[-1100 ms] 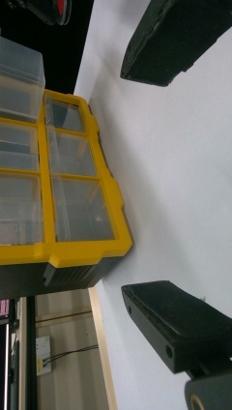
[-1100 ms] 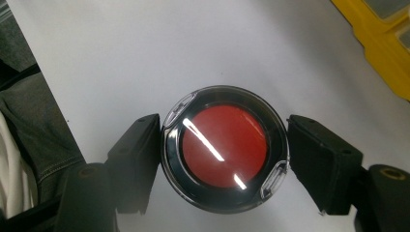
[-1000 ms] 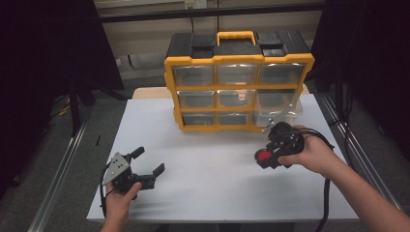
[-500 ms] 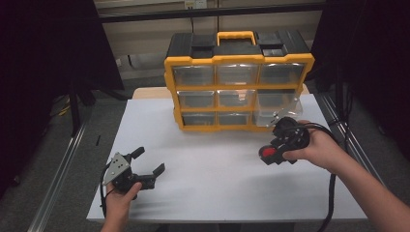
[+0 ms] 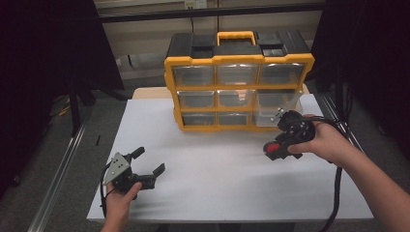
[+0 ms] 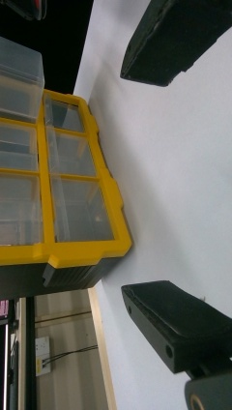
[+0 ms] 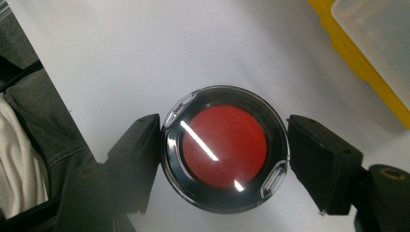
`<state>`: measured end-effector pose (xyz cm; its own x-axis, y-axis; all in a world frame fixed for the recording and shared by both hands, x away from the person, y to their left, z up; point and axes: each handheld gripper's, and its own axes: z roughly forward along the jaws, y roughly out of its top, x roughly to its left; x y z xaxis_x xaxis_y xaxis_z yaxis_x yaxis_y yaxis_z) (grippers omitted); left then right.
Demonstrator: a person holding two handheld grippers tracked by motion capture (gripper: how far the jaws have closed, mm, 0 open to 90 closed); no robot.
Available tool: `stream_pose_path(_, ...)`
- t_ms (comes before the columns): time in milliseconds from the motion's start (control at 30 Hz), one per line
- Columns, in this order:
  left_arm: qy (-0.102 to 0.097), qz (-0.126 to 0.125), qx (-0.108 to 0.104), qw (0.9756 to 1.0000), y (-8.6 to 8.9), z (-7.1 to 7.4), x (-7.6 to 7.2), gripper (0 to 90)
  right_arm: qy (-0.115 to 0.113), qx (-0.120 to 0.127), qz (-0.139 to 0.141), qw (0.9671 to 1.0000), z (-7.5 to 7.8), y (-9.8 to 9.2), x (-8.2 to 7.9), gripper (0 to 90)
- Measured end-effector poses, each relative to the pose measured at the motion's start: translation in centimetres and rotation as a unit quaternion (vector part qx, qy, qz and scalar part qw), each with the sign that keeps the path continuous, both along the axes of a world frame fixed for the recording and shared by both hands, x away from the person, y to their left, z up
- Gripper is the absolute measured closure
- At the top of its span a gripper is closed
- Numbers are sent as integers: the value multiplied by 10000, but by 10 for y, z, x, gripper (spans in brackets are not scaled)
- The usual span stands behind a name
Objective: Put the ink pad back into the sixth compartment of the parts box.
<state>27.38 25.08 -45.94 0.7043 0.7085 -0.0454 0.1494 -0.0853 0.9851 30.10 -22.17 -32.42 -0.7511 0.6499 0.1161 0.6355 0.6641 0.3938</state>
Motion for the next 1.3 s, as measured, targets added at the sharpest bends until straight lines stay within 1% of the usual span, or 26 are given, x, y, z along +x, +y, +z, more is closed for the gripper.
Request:
stream_pose_path(133,-1,-1,-1,10000,0,0,0,26,19,23,-12,10000,3,-1,2,300)
stream_pose_path(333,2,33,6,10000,0,0,0,26,34,-60,5,10000,7,0,4,300)
stream_pose_path(467,0,2,-7,10000,0,0,0,25,64,-100,2,9999,10,-1,6,300)
stream_pose_path(767,-2,14,12,10000,0,0,0,26,58,-64,-38,10000,16,-4,11,300)
stream_pose_path(1100,-4,31,5,10000,0,0,0,26,50,-93,-45,9999,25,-6,15,300)
stream_pose_path(1200,-6,3,-3,10000,0,0,0,25,104,-95,-63,9999,27,-6,16,300)
stream_pose_path(1300,-2,36,17,10000,0,0,0,26,135,-164,-94,9997,29,-6,17,300)
